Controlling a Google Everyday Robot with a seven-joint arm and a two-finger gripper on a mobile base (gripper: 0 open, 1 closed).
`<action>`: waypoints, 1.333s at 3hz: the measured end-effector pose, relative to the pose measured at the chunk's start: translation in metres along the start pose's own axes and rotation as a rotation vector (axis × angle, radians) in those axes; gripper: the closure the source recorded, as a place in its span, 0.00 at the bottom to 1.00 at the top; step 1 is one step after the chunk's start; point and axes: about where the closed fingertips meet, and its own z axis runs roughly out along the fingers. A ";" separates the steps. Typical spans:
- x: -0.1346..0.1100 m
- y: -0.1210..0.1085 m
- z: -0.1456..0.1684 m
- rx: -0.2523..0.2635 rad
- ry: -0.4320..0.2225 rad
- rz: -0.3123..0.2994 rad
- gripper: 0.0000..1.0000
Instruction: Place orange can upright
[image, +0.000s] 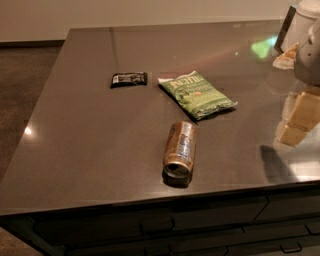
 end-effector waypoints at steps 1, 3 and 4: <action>0.000 0.000 0.000 0.000 0.000 0.000 0.00; -0.029 -0.009 0.004 -0.016 -0.051 -0.135 0.00; -0.056 -0.011 0.016 -0.043 -0.109 -0.320 0.00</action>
Offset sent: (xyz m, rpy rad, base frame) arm 0.0078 0.0060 -0.0009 0.0070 0.0194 0.0515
